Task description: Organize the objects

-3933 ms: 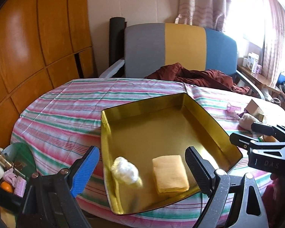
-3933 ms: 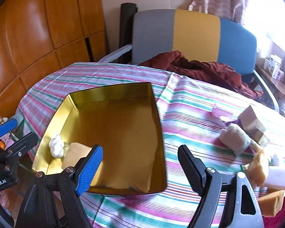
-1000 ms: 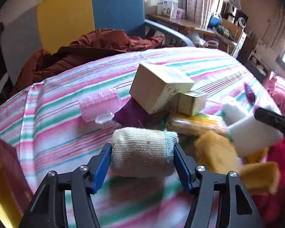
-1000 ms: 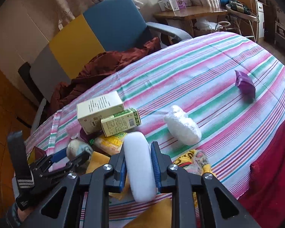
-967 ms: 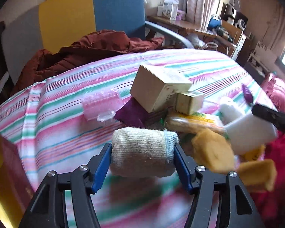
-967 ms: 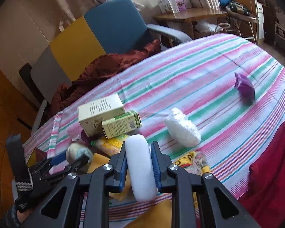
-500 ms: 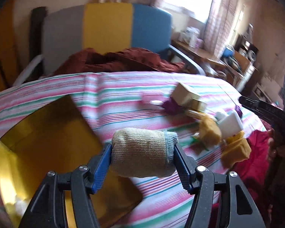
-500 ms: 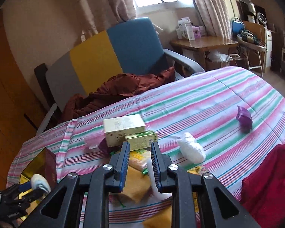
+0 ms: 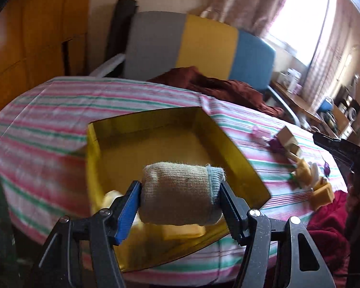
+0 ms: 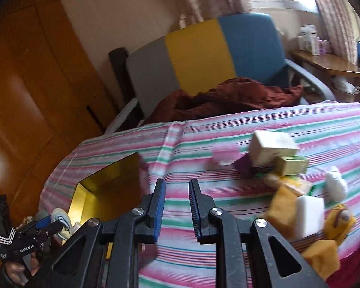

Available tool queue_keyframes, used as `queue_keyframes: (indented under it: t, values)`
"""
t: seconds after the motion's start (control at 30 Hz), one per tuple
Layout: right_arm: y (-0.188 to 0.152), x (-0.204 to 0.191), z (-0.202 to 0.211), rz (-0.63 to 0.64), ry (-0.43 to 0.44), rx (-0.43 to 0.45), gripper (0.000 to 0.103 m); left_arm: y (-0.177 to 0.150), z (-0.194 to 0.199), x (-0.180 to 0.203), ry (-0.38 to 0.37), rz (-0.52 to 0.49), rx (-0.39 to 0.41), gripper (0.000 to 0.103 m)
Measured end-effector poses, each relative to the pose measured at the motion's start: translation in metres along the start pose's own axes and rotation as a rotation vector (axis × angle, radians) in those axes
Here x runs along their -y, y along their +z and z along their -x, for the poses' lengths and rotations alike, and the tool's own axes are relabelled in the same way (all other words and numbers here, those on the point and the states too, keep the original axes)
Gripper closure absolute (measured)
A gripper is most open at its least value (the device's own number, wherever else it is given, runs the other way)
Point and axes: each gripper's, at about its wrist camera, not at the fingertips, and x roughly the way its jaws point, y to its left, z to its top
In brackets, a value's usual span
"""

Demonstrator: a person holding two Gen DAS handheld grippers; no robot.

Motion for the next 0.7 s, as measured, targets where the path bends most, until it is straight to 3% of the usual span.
queue_keyframes:
  t: [0.17, 0.3, 0.4, 0.53, 0.6, 0.7]
  values:
    - [-0.001, 0.003, 0.003, -0.003, -0.093, 0.000, 0.084, -0.011, 0.007, -0.021, 0.013, 0.045, 0.011, 0.038]
    - [0.003, 0.055, 0.028, -0.110, -0.244, 0.020, 0.081, -0.012, 0.006, -0.023, 0.001, 0.056, 0.020, 0.038]
    - [0.001, 0.104, 0.042, -0.203, -0.373, 0.002, 0.056, -0.012, 0.003, -0.021, -0.009, 0.058, 0.014, 0.038]
    - [-0.005, 0.149, 0.047, -0.273, -0.444, -0.050, 0.052, -0.012, -0.001, -0.020, -0.006, 0.056, 0.001, 0.038]
    - [-0.010, 0.159, 0.036, -0.268, -0.443, -0.103, 0.050, -0.012, -0.001, -0.021, 0.001, 0.059, -0.004, 0.038]
    - [-0.015, 0.158, 0.013, -0.238, -0.395, -0.182, 0.032, -0.014, -0.001, -0.023, 0.014, 0.065, -0.010, 0.038]
